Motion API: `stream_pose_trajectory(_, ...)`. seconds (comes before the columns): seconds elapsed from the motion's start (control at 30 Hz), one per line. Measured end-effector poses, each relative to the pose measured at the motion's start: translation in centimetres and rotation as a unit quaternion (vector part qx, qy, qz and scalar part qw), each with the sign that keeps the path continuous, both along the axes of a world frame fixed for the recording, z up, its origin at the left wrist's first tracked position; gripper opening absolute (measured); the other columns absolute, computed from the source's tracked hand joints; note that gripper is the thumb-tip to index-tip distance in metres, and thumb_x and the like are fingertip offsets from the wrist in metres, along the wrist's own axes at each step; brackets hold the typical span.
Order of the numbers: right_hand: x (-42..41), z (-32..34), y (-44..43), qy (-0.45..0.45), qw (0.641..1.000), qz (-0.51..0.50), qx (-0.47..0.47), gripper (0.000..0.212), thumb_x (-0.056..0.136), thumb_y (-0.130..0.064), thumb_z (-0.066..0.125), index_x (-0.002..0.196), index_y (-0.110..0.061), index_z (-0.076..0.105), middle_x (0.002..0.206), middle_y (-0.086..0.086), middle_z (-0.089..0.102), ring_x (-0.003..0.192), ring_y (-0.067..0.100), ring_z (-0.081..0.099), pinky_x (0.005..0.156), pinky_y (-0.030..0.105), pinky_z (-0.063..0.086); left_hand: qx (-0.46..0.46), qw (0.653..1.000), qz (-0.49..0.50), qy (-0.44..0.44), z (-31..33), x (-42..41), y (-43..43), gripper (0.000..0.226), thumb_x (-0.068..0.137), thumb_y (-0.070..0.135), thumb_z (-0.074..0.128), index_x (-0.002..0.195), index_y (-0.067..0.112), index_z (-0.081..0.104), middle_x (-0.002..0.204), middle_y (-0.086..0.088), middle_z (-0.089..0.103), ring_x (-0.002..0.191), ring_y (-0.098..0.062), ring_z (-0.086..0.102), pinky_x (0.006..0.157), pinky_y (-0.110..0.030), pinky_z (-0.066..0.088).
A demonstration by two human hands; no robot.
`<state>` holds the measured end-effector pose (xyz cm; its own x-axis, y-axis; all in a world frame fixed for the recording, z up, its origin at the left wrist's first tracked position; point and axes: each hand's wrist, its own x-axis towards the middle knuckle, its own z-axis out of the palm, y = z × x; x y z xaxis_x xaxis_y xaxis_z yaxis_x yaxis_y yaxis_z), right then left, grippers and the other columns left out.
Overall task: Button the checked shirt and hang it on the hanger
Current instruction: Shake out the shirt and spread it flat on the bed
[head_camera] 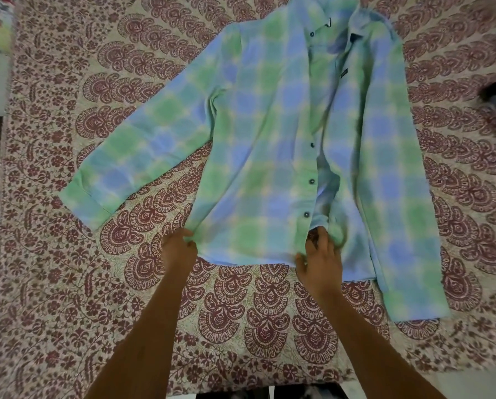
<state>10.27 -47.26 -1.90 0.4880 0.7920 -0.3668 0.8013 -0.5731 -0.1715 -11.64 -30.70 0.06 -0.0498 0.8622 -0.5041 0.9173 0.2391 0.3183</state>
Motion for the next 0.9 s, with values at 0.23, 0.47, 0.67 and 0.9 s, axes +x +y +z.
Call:
stream_pose_trajectory(0.23, 1.8, 0.1, 0.0, -0.117, 0.991, 0.019, 0.059, 0.04, 0.079, -0.035, 0.05, 0.113, -0.014, 0.055, 0.125, 0.023, 0.044, 0.096, 0.038, 0.056, 0.08, 0.044, 0.047, -0.014, 0.999, -0.031, -0.006, -0.5, 0.9, 0.9, 0.036, 0.081, 0.001, 0.057, 0.115, 0.013, 0.058, 0.11, -0.017, 0.065, 0.094, -0.033, 0.061, 0.069, -0.029, 0.042)
stream_pose_trajectory(0.47, 2.3, 0.7, 0.9, -0.125, 0.988, 0.028, 0.087, 0.028, 0.068, -0.022, 0.071, 0.095, -0.016, 0.063, 0.114, 0.012, 0.047, 0.089, 0.031, 0.052, 0.073, 0.037, 0.044, 0.055, 0.997, 0.024, -0.039, 1.0, 0.4, 1.7, 0.03, 0.082, -0.004, 0.047, 0.101, 0.006, 0.068, 0.107, -0.019, 0.068, 0.09, -0.036, 0.062, 0.07, -0.029, 0.042)
stream_pose_trajectory(0.67, 1.6, -0.5, 2.4, -0.104, 0.991, 0.077, 0.045, 0.031, 0.082, -0.028, 0.042, 0.085, -0.009, 0.066, 0.098, 0.009, 0.068, 0.085, 0.029, 0.059, 0.073, 0.036, 0.047, 0.051, 0.997, -0.032, -0.041, 0.6, -1.6, 2.8, 0.031, 0.083, -0.003, 0.049, 0.105, 0.005, 0.069, 0.104, -0.021, 0.069, 0.085, -0.037, 0.063, 0.07, -0.032, 0.047)
stream_pose_trajectory(0.9, 1.7, 0.1, 3.0, -0.037, 0.998, 0.057, -0.017, 0.044, 0.083, -0.041, 0.044, 0.064, -0.011, 0.07, 0.06, 0.01, 0.064, 0.063, 0.028, 0.058, 0.063, 0.031, 0.047, -0.016, 0.992, -0.128, -0.001, -0.4, -3.6, 4.7, 0.033, 0.082, -0.001, 0.053, 0.111, 0.006, 0.067, 0.113, -0.02, 0.066, 0.093, -0.036, 0.063, 0.077, -0.033, 0.049)
